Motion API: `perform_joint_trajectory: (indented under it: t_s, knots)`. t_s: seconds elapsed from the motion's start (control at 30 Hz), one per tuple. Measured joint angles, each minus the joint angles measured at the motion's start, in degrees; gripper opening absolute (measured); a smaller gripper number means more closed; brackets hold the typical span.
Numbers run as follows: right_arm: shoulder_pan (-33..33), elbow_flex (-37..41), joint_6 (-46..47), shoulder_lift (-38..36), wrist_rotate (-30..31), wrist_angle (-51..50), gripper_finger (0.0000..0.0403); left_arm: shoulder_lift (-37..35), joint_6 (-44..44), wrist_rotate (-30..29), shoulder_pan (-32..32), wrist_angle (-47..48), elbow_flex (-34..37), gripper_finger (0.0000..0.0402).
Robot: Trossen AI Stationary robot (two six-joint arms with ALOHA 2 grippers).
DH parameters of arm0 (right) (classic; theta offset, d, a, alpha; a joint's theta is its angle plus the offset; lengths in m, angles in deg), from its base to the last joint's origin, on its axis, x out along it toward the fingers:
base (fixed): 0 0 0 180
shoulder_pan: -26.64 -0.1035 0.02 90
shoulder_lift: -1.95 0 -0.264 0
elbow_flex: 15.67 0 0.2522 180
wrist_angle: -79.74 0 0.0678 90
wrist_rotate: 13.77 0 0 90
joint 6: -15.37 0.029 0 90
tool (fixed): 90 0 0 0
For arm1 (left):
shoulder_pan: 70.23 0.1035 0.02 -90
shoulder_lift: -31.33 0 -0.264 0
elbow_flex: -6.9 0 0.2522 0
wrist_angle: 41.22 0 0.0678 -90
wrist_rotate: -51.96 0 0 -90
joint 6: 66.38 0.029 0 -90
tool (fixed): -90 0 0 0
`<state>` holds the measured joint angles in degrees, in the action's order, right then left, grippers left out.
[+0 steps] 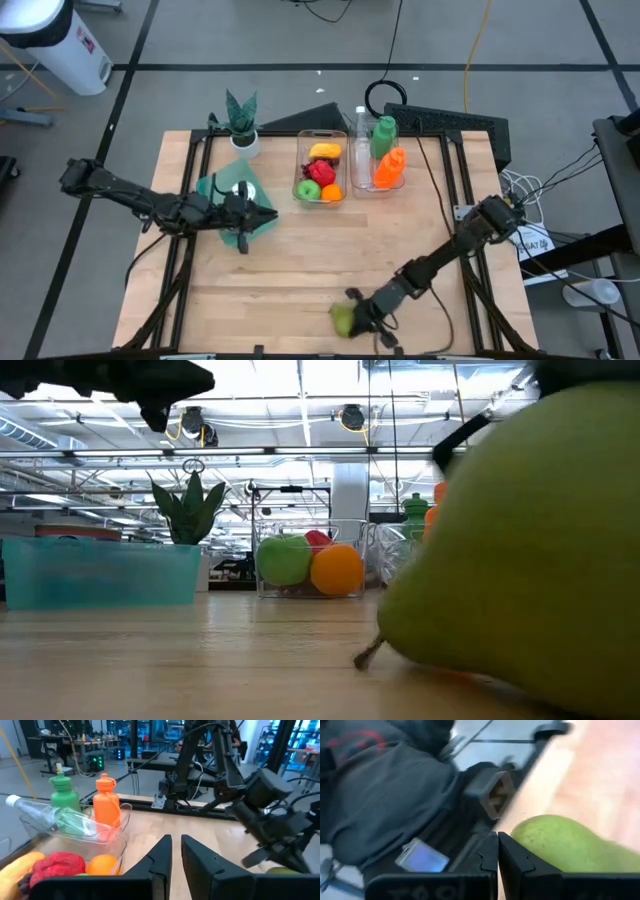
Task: Pick & Place Food Item
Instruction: Put the pear into the left transparent bin
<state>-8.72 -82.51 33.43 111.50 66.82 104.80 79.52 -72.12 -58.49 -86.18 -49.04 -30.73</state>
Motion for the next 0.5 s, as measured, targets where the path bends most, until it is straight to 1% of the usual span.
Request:
perform_joint_trajectory:
  t_s: [0.13,0.3,0.4,0.5]
  knots:
    - [4.06,-0.04,0.79,0.07,-1.15,-3.39,0.0004,0.19,-0.34,0.04,-0.33,-2.68,1.83,0.0051]
    - [8.75,0.0,-0.9,0.1,-1.11,-5.29,0.0004,0.22,-0.83,-0.11,-0.74,-2.7,2.02,0.0051]
    - [11.59,0.0,-2.83,0.1,1.1,-5.7,0.0004,0.22,-0.61,-0.24,-1.48,-2.72,2.02,0.0051]
    - [14.15,0.0,-4.53,0.1,4.84,-5.65,0.0004,0.22,0.71,-0.5,-2.14,-3.97,2.02,0.0051]
